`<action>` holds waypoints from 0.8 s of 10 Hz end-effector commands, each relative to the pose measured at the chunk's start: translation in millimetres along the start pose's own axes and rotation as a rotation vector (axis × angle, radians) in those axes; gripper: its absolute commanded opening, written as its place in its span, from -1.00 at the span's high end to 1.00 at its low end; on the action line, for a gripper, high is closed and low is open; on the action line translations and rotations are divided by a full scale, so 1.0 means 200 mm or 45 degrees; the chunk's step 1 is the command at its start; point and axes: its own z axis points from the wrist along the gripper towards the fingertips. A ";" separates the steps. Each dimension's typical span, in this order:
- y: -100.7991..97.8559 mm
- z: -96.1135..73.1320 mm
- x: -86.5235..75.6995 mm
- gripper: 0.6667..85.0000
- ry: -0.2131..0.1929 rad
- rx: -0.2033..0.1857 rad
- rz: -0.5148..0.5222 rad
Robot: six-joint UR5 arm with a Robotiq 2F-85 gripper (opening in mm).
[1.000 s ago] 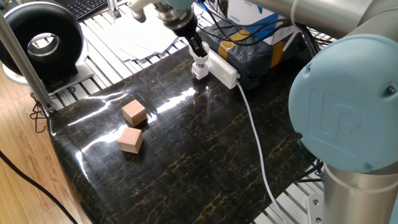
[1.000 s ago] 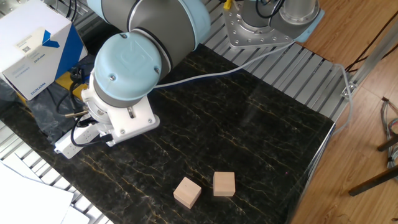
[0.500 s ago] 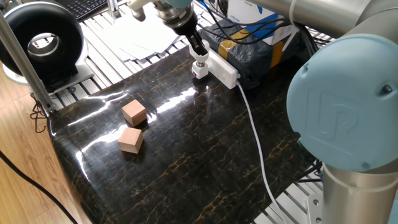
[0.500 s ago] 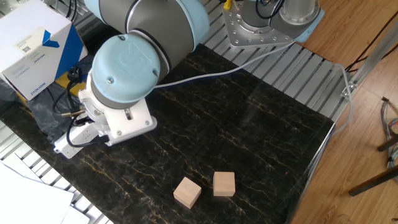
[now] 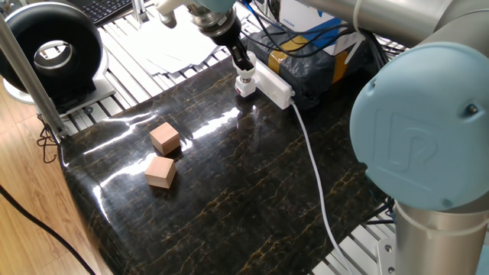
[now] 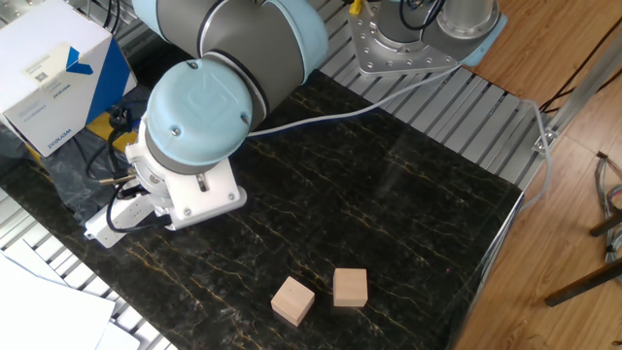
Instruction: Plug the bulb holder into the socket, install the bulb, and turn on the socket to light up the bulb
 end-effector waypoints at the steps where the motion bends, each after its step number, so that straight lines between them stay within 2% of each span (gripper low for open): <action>1: 0.01 0.01 -0.02 0.45 -0.007 -0.008 0.011; 6: 0.02 0.01 -0.03 0.45 0.003 -0.024 0.036; 8: 0.01 -0.02 0.01 0.45 0.052 -0.014 0.026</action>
